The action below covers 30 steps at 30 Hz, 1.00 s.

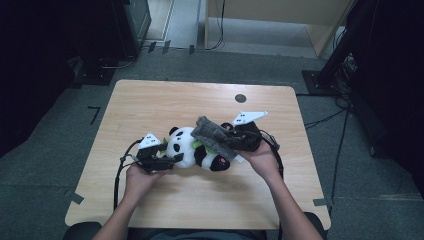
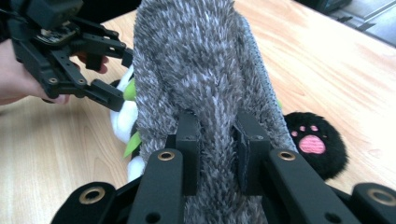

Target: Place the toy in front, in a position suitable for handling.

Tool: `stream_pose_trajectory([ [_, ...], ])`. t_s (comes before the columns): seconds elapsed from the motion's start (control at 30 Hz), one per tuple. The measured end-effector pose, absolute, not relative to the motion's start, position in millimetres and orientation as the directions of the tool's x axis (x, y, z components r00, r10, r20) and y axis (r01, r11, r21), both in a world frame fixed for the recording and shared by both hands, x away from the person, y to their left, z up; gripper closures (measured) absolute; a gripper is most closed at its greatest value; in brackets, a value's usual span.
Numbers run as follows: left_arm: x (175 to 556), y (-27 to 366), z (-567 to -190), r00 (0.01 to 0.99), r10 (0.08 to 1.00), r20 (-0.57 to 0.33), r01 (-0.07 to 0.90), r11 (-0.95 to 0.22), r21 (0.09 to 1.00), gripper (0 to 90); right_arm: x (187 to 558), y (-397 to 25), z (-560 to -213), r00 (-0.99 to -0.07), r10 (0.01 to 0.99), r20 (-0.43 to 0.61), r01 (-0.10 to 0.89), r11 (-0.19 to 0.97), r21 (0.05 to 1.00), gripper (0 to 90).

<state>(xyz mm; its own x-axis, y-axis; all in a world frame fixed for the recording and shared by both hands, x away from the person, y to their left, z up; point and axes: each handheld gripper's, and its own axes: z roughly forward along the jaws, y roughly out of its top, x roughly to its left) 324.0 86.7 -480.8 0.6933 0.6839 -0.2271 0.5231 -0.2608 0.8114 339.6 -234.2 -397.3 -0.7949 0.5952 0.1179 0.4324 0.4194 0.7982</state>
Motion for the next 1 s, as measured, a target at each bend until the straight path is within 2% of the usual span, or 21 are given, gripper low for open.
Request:
stream_pose_trajectory([
  [0.27, 323, 87, -481, 0.699, 0.682, -0.214, 0.516, -0.273, 0.812, 25.4, 344, -233, -410, -0.794, 0.59, 0.148, 0.466, 0.433, 0.772, 75.2],
  [0.67, 324, 86, -481, 0.695, 0.683, -0.225, 0.524, -0.267, 0.809, 25.4, 340, -257, -423, -0.761, 0.621, 0.187, 0.521, 0.413, 0.747, 75.0],
  [1.0, 324, 87, -481, 0.698, 0.678, -0.228, 0.524, -0.267, 0.809, 25.4, 336, -269, -431, -0.759, 0.628, 0.173, 0.521, 0.427, 0.739, 75.1],
])
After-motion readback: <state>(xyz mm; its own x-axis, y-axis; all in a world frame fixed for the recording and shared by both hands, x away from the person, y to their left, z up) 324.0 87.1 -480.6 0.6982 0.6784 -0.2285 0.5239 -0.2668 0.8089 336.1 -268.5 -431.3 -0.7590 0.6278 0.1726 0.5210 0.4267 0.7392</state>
